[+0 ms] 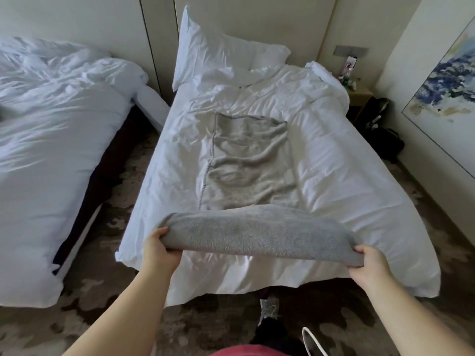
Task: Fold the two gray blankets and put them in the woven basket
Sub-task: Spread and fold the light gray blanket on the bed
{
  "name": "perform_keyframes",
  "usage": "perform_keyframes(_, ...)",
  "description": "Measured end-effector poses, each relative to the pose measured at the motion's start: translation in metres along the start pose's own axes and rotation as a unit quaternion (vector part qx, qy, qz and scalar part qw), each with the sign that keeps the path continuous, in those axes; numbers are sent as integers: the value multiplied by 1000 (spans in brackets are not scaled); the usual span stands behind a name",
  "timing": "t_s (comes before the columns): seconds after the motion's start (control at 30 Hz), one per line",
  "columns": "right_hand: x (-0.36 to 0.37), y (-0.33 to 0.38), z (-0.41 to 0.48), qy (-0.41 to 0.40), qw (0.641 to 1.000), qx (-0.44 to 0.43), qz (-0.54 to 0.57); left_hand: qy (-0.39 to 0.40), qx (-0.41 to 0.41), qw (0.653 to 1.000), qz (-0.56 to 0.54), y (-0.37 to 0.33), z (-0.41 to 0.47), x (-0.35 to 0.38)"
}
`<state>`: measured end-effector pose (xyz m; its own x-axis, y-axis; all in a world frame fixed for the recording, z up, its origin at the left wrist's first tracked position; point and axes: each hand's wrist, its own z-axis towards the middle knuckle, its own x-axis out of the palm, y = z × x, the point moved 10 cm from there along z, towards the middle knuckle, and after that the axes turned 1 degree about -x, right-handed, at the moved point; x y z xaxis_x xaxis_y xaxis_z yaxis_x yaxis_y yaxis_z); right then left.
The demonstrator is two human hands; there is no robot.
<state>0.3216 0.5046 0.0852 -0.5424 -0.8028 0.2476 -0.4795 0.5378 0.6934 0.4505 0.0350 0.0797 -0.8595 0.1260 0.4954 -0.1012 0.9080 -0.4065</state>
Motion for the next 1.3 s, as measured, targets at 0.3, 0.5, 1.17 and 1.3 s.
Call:
perform_keyframes(0.3, -58, -71, -14, -51, 995, 85, 16, -130, -28, 991, 35, 41, -22, -94)
perform_keyframes(0.5, -75, -100, -18, -89, 986, 121, 66, -144, -39, 989, 11, 49, -24, -118)
perform_keyframes(1.17, -12, -58, -1, -82, 962, 106, 240, -34, -27, 990, -135, 41, 17, -30)
perform_keyframes(1.3, 19, -43, 21, -53, 956, 109, 269, -31, -16, 990, -136, 33, 39, 2)
